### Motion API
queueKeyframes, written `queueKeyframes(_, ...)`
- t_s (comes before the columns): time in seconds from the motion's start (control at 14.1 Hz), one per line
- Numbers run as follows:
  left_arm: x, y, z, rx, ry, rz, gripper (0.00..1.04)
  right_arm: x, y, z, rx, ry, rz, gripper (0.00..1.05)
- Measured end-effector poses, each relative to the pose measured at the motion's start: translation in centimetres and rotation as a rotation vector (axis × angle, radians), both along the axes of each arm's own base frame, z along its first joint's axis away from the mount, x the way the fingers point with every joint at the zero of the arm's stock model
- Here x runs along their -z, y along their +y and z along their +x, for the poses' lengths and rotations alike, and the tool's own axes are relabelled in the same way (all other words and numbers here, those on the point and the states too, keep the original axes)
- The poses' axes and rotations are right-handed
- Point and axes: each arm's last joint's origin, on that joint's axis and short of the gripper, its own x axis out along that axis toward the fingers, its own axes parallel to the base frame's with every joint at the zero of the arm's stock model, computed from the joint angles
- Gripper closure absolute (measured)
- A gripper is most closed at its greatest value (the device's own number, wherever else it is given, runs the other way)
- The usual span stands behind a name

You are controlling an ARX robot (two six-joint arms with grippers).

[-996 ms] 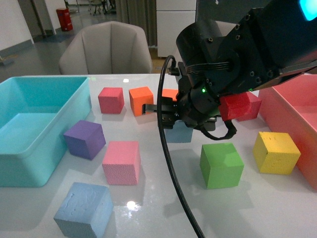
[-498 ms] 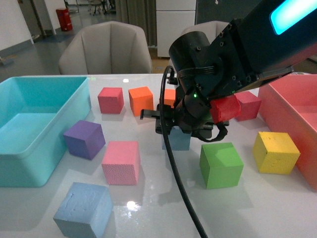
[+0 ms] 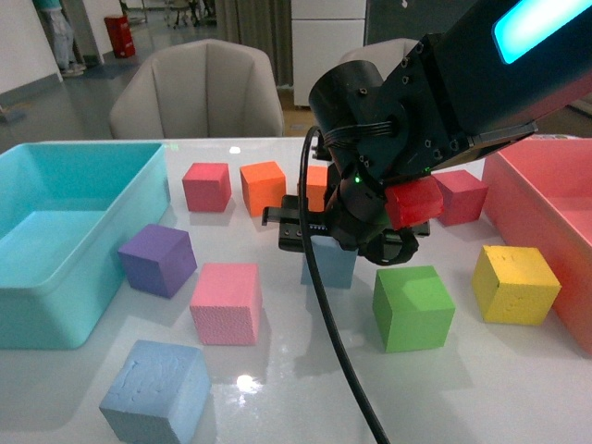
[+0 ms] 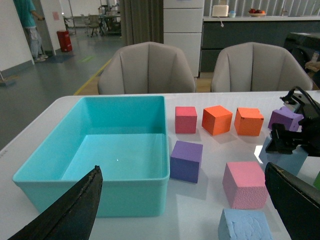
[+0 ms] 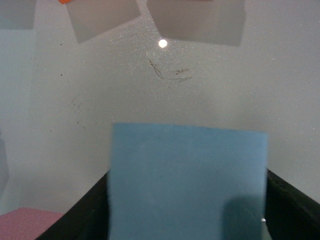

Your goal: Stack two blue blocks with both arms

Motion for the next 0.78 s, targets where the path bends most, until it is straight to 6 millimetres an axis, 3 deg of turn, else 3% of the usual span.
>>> queueKeyframes(0.14, 0.0, 0.0, 0.0, 0.0, 0.0, 0.0, 0.07, -0.1, 0.3, 0.0, 0.001, -0.015, 0.008, 0.05)
queueKeyframes(0.36, 0.0, 0.0, 0.0, 0.0, 0.0, 0.0, 0.07, -0.8, 0.3, -0.7, 0.01, -0.024, -0.006, 0.06)
queueKeyframes(0.57, 0.0, 0.0, 0.0, 0.0, 0.0, 0.0, 0.07, -3.4, -0.2, -1.6, 0.029, -0.086, 0.027, 0.06)
queueKeyframes(0.64, 0.0, 0.0, 0.0, 0.0, 0.0, 0.0, 0.07, -4.9, -0.7, -2.4, 0.052, -0.14, 0.048, 0.06)
queueKeyframes(0.78, 0.0, 0.0, 0.0, 0.0, 0.0, 0.0, 0.07, -6.1, -0.8, -2.9, 0.104, -0.273, 0.068, 0.06)
